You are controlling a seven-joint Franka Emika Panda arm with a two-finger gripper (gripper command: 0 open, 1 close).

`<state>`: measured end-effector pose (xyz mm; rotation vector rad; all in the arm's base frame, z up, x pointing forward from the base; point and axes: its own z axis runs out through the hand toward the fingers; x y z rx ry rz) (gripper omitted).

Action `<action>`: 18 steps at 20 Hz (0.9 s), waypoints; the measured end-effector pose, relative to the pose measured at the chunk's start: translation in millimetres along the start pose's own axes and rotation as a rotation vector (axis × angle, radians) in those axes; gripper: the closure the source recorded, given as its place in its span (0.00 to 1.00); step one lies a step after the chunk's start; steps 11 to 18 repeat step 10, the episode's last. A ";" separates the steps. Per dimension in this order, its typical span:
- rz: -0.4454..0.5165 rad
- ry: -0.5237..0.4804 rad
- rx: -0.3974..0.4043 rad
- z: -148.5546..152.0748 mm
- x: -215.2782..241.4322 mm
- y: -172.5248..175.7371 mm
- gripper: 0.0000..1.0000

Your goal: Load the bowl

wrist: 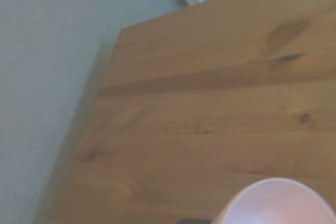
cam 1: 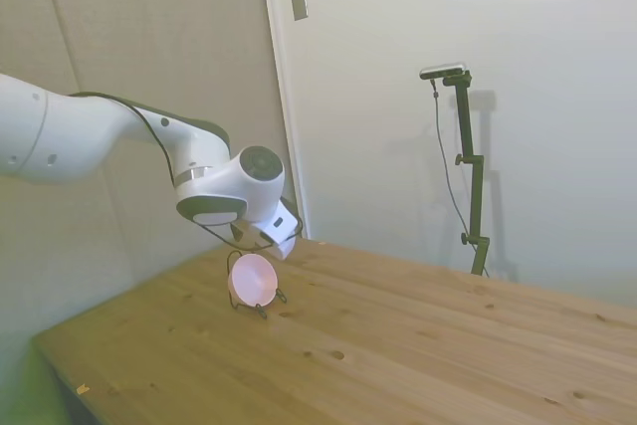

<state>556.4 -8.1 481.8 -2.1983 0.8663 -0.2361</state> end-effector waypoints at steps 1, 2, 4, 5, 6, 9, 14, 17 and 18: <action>0.013 0.026 -0.028 -14.0 0.8 -2.8 0.00; 0.031 0.054 -0.067 -26.7 1.8 -5.0 0.00; 0.064 0.090 -0.142 -48.2 3.4 -10.5 0.00; 0.078 0.110 -0.185 -57.8 4.8 -13.2 0.00; 0.090 0.129 -0.229 -65.6 5.8 -15.7 0.00; 0.118 0.163 -0.354 -81.9 6.1 -21.2 0.00; 0.128 0.162 -0.389 -85.2 5.3 -21.2 0.00; 0.128 0.162 -0.389 -85.2 5.3 -21.2 0.00; 0.128 0.162 -0.389 -85.2 5.3 -21.2 0.00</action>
